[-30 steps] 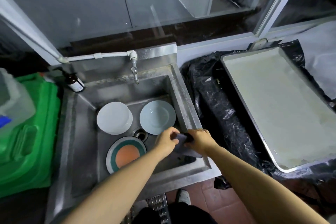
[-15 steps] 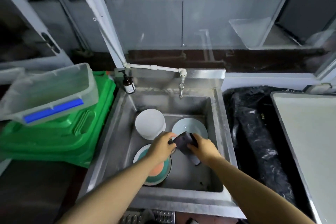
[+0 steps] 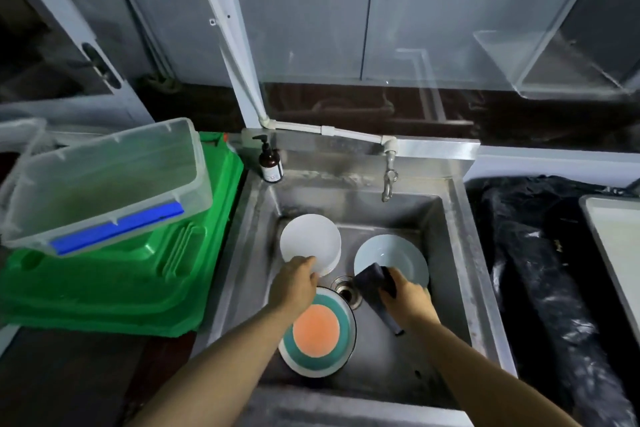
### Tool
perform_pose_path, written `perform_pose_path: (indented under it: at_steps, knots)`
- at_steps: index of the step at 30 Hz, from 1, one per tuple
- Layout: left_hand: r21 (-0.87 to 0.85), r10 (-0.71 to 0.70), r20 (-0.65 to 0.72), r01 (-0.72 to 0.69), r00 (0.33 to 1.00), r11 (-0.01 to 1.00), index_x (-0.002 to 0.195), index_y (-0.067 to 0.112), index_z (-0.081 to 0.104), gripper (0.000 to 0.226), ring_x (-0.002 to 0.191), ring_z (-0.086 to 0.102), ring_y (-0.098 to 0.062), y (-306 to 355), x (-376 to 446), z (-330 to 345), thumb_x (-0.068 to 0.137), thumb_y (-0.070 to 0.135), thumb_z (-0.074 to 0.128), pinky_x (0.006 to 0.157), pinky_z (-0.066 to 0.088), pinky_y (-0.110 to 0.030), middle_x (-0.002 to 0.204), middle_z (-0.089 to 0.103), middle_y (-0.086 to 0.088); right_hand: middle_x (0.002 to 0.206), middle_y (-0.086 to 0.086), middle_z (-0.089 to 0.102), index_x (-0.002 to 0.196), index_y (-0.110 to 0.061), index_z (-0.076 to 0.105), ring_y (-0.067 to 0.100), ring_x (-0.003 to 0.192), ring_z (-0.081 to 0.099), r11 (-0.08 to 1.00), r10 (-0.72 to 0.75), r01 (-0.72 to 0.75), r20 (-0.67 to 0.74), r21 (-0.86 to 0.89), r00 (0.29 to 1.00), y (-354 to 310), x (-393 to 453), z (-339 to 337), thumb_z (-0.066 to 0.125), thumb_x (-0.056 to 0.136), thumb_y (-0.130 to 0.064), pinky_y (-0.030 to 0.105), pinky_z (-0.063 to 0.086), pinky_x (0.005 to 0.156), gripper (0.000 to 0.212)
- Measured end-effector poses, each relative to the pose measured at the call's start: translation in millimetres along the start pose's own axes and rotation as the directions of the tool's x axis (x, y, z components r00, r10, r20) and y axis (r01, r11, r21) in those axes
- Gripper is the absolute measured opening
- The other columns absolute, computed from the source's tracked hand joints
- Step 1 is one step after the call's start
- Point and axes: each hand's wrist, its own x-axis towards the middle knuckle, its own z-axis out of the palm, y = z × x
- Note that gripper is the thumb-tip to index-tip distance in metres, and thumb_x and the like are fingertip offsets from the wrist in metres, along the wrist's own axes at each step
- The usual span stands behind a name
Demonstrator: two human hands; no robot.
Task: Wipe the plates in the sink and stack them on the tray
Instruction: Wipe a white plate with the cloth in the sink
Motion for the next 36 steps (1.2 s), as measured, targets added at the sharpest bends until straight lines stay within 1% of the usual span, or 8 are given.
perform_pose_path:
  at_steps: [5, 13, 18, 21, 25, 29, 33, 36]
  knots:
    - [0.103, 0.028, 0.033, -0.031, 0.999, 0.994, 0.137, 0.014, 0.057, 0.040, 0.120, 0.057, -0.032, -44, 57, 14, 0.099, 0.025, 0.054, 0.094, 0.052, -0.041, 0.131, 0.060, -0.007, 0.114, 0.005, 0.071, 0.133, -0.029, 0.047, 0.032, 0.102, 0.065, 0.996, 0.094, -0.094, 0.005, 0.006, 0.996, -18, 31, 28, 0.048, 0.100, -0.039, 0.036, 0.044, 0.086, 0.034]
    - [0.264, 0.066, 0.095, -0.089, 0.993, 0.960, 0.147, 0.019, 0.048, 0.053, 0.129, 0.048, -0.031, -88, 143, 61, 0.098, 0.036, 0.056, 0.105, 0.045, -0.041, 0.146, 0.052, -0.009, 0.110, 0.002, 0.071, 0.130, -0.028, 0.050, 0.031, 0.096, 0.064, 0.986, 0.149, -0.147, -0.007, 0.082, 0.989, -28, 90, 69, 0.053, 0.097, -0.033, 0.037, 0.044, 0.085, 0.033]
    - [0.279, -0.003, 0.120, -0.031, 0.993, 0.960, 0.152, 0.022, 0.042, 0.058, 0.138, 0.040, -0.031, -101, 180, 89, 0.099, 0.041, 0.055, 0.110, 0.039, -0.041, 0.153, 0.042, -0.010, 0.107, 0.005, 0.069, 0.126, -0.025, 0.051, 0.033, 0.093, 0.063, 0.961, 0.221, -0.224, 0.034, 0.164, 0.975, -21, 132, 97, 0.053, 0.095, -0.031, 0.039, 0.049, 0.080, 0.031]
    - [0.288, -0.056, 0.117, 0.020, 0.992, 0.957, 0.154, 0.023, 0.039, 0.058, 0.143, 0.035, -0.032, -113, 203, 101, 0.100, 0.041, 0.052, 0.114, 0.035, -0.041, 0.159, 0.035, -0.011, 0.106, 0.009, 0.066, 0.123, -0.019, 0.052, 0.031, 0.088, 0.058, 0.912, 0.289, -0.307, 0.106, 0.273, 0.951, -20, 162, 116, 0.051, 0.097, -0.027, 0.036, 0.044, 0.074, 0.027]
    - [0.256, -0.132, 0.119, 0.098, 0.984, 0.962, 0.157, 0.025, 0.034, 0.060, 0.150, 0.024, -0.035, -132, 229, 117, 0.102, 0.043, 0.049, 0.120, 0.031, -0.045, 0.165, 0.023, -0.014, 0.106, 0.008, 0.060, 0.126, -0.013, 0.051, 0.027, 0.089, 0.049, 0.859, 0.314, -0.352, 0.159, 0.371, 0.936, -23, 200, 138, 0.048, 0.099, -0.020, 0.030, 0.034, 0.077, 0.028]
    - [0.190, -0.203, 0.147, 0.174, 0.968, 0.966, 0.158, 0.024, 0.034, 0.059, 0.148, 0.026, -0.038, -142, 244, 130, 0.102, 0.037, 0.049, 0.120, 0.031, -0.046, 0.165, 0.018, -0.019, 0.113, 0.009, 0.061, 0.126, -0.012, 0.053, 0.028, 0.097, 0.053, 0.780, 0.337, -0.392, 0.200, 0.488, 0.920, -28, 227, 160, 0.049, 0.097, -0.017, 0.032, 0.039, 0.086, 0.030]
    - [0.080, -0.287, 0.162, 0.277, 0.944, 0.957, 0.156, 0.022, 0.036, 0.055, 0.142, 0.037, -0.040, -145, 247, 137, 0.103, 0.029, 0.046, 0.115, 0.037, -0.045, 0.163, 0.022, -0.017, 0.113, 0.009, 0.062, 0.124, -0.014, 0.052, 0.029, 0.098, 0.056, 0.723, 0.371, -0.441, 0.240, 0.531, 0.897, -28, 238, 178, 0.050, 0.096, -0.019, 0.035, 0.042, 0.087, 0.028]
    - [0.042, -0.307, 0.141, 0.304, 0.941, 0.952, 0.154, 0.020, 0.041, 0.052, 0.136, 0.043, -0.041, -148, 248, 141, 0.102, 0.023, 0.047, 0.111, 0.040, -0.044, 0.160, 0.030, -0.015, 0.110, 0.007, 0.062, 0.123, -0.014, 0.052, 0.031, 0.100, 0.057, 0.697, 0.399, -0.462, 0.239, 0.548, 0.885, -27, 242, 188, 0.050, 0.097, -0.020, 0.037, 0.044, 0.090, 0.026]
